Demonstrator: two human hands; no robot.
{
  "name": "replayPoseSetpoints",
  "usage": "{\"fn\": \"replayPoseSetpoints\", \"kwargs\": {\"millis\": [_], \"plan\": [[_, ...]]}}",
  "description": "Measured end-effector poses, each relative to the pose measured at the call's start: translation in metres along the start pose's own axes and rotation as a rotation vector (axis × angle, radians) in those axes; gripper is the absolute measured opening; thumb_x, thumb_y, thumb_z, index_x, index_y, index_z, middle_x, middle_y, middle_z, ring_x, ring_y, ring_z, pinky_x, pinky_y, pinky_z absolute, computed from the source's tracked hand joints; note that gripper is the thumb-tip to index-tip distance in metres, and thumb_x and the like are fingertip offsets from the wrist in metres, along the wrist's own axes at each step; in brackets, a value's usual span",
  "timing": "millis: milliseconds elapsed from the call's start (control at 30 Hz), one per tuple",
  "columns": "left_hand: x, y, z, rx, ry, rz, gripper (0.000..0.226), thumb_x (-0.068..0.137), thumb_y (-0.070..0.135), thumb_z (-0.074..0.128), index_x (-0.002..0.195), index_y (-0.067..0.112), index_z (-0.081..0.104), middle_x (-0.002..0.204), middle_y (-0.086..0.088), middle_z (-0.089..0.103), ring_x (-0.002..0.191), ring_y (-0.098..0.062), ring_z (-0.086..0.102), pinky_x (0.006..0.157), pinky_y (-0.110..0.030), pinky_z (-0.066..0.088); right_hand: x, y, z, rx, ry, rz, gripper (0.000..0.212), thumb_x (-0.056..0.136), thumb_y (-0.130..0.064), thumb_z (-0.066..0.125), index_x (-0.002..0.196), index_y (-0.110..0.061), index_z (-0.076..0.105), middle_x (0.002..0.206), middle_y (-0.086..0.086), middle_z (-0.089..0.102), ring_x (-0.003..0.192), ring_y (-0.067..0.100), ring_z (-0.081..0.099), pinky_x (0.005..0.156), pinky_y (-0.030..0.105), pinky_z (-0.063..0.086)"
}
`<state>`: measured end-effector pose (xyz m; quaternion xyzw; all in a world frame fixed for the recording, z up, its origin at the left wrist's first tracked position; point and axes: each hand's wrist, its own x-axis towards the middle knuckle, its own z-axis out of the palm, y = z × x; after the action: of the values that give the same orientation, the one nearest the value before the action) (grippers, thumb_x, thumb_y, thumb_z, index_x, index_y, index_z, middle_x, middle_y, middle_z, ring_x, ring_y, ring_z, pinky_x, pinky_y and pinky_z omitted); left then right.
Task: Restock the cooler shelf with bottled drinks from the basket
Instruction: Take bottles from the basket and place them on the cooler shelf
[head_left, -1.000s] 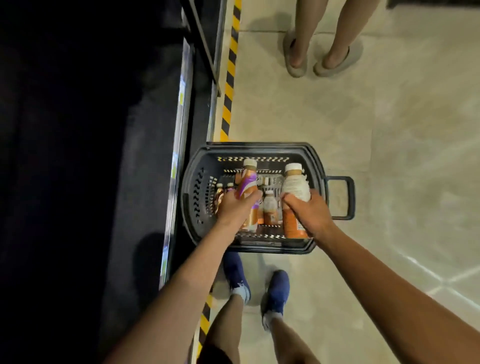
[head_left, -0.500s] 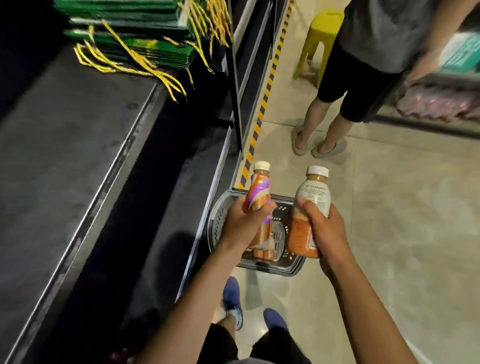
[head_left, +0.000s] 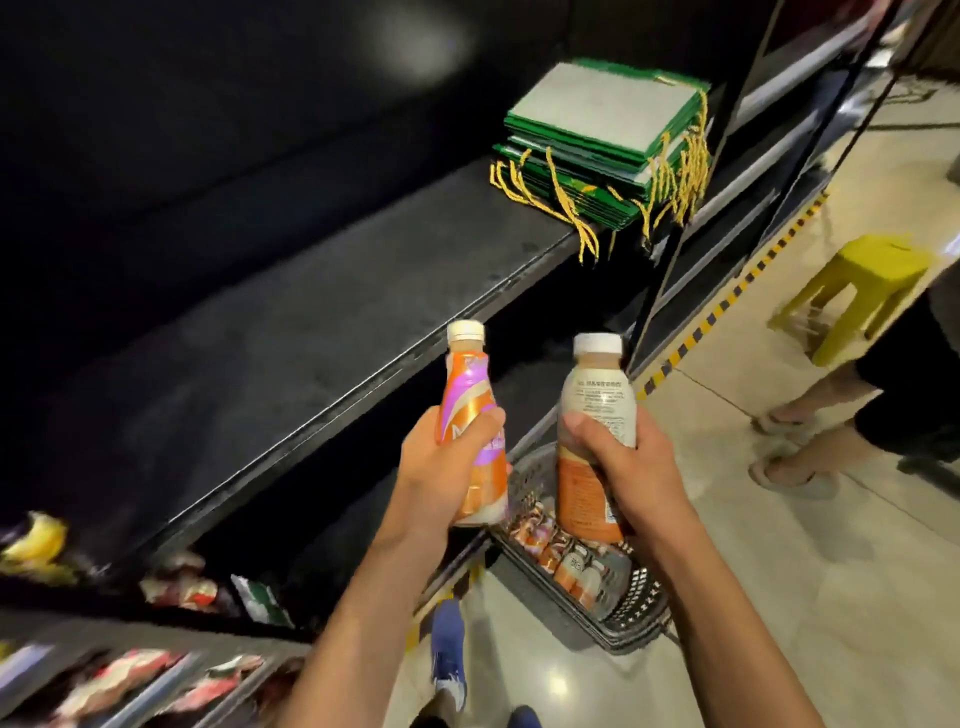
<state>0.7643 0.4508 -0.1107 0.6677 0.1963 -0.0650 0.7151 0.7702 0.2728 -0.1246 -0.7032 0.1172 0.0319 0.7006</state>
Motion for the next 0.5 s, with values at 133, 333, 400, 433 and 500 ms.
{"fn": "replayPoseSetpoints", "kwargs": {"millis": [133, 333, 400, 433, 500], "plan": [[-0.053, 0.021, -0.066, -0.135, 0.16, 0.069, 0.026, 0.086, 0.026, 0.073, 0.103, 0.01, 0.063, 0.088, -0.016, 0.072, 0.064, -0.026, 0.069, 0.058, -0.037, 0.057, -0.026, -0.03, 0.067, -0.034, -0.206, -0.079, 0.051, 0.059, -0.051, 0.074, 0.1, -0.023, 0.065, 0.092, 0.007, 0.072, 0.078, 0.021, 0.069, 0.072, 0.044, 0.057], [-0.135, 0.043, -0.18, -0.18, 0.431, 0.273, 0.029, 0.084, 0.025, 0.073, 0.102, 0.006, 0.06, 0.086, -0.017, 0.07, 0.064, -0.029, 0.067, 0.06, -0.038, 0.053, -0.096, -0.066, 0.171, 0.028, -0.446, -0.211, 0.039, 0.071, -0.043, 0.077, 0.103, -0.024, 0.067, 0.096, 0.009, 0.073, 0.084, 0.032, 0.07, 0.074, 0.048, 0.057], [-0.167, 0.048, -0.213, -0.23, 0.512, 0.334, 0.028, 0.085, 0.024, 0.072, 0.103, 0.006, 0.061, 0.082, -0.017, 0.068, 0.063, -0.029, 0.066, 0.058, -0.037, 0.052, -0.123, -0.077, 0.201, 0.032, -0.548, -0.242, 0.027, 0.083, -0.03, 0.077, 0.107, -0.024, 0.065, 0.099, 0.008, 0.072, 0.091, 0.033, 0.07, 0.076, 0.046, 0.058], [-0.185, 0.048, -0.232, -0.253, 0.555, 0.363, 0.027, 0.085, 0.025, 0.072, 0.102, 0.007, 0.062, 0.08, -0.016, 0.068, 0.062, -0.028, 0.066, 0.056, -0.037, 0.052, -0.141, -0.081, 0.219, 0.031, -0.6, -0.255, 0.024, 0.086, -0.026, 0.075, 0.108, -0.025, 0.065, 0.101, 0.006, 0.072, 0.092, 0.031, 0.07, 0.077, 0.044, 0.059], [-0.221, 0.048, -0.266, -0.29, 0.633, 0.409, 0.022, 0.083, 0.027, 0.073, 0.096, 0.012, 0.064, 0.076, -0.013, 0.068, 0.062, -0.028, 0.066, 0.054, -0.037, 0.053, -0.178, -0.088, 0.251, 0.045, -0.682, -0.277, 0.025, 0.084, -0.027, 0.074, 0.108, -0.028, 0.065, 0.101, 0.003, 0.073, 0.092, 0.025, 0.071, 0.077, 0.042, 0.059]]}}
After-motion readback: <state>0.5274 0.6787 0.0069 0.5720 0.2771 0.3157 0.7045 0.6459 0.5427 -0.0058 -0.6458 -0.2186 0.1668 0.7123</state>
